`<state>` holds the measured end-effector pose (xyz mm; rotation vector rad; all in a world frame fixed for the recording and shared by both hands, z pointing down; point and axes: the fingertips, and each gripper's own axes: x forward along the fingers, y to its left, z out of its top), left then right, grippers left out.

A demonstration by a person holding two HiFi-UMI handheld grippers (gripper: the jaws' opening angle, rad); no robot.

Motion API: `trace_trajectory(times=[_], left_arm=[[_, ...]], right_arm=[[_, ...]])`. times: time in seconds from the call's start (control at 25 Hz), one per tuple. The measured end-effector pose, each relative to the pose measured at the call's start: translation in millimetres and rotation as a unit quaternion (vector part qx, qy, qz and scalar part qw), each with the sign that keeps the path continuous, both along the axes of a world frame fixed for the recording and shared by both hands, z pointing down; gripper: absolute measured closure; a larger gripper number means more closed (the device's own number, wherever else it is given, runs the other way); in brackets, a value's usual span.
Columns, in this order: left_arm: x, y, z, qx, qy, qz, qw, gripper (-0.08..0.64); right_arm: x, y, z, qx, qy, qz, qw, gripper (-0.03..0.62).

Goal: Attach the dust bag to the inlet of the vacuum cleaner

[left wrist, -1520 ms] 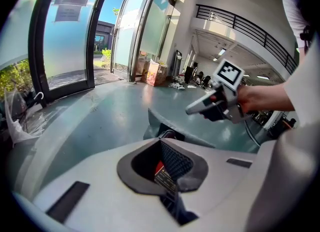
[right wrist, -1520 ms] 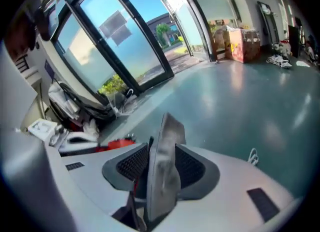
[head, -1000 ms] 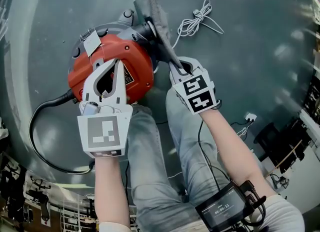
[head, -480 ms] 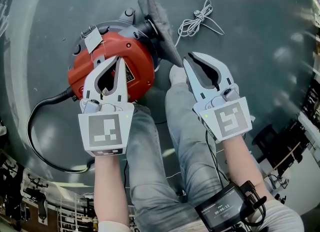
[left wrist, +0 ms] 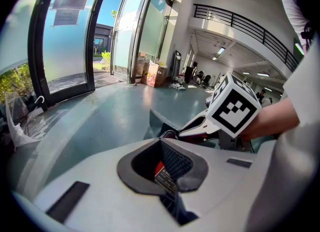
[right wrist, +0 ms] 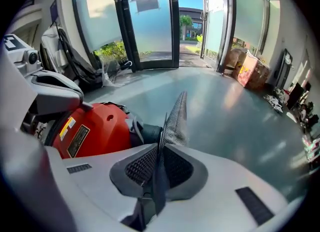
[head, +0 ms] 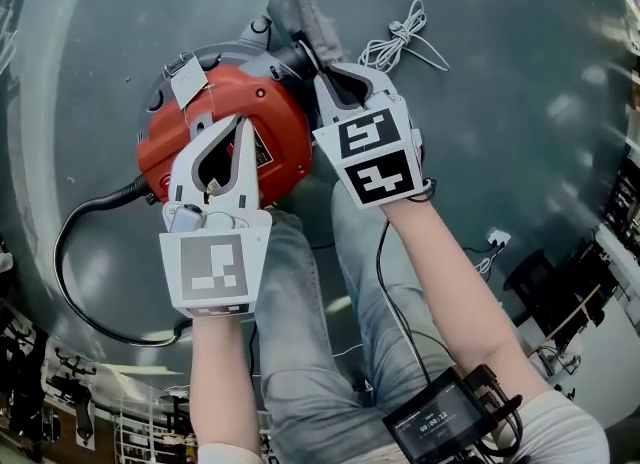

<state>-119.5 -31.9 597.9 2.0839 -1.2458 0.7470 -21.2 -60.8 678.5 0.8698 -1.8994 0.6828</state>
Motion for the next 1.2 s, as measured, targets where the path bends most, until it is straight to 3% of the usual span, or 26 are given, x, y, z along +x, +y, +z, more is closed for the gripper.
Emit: trace_trajectory(times=[0.16, 0.28, 0.44, 0.56, 0.68, 0.8, 1.2], left_arm=[[0, 0, 1, 0.003, -0.006, 0.003, 1.0, 0.554], [0, 0, 2, 0.004, -0.009, 0.006, 0.9999, 0.554], [0, 3, 3, -0.001, -0.008, 0.011, 0.9999, 0.554], [1, 6, 4, -0.003, -0.005, 0.011, 0.9999, 0.554], [-1, 5, 2, -0.002, 0.007, 0.024, 0.9997, 0.554], [-3, 10, -44, 0.02, 0.03, 0.022, 0.9991, 0.554], [1, 55, -246, 0.105, 0.025, 0.005, 0.9942, 0.554]], right_arm=[[-10, 1, 5, -0.021, 0.011, -0.005, 1.0, 0.566], [-13, 6, 5, -0.016, 0.032, -0.051, 0.998, 0.566], [-12, 6, 2, -0.023, -0.016, -0.054, 0.998, 0.566], [10, 6, -23, 0.005, -0.031, -0.038, 0.999, 0.568], [25, 0, -59, 0.032, -0.083, -0.002, 0.996, 0.569], [34, -5, -119, 0.061, -0.13, 0.005, 0.99, 0.569], [64, -14, -359, 0.167, -0.246, 0.027, 0.954, 0.571]])
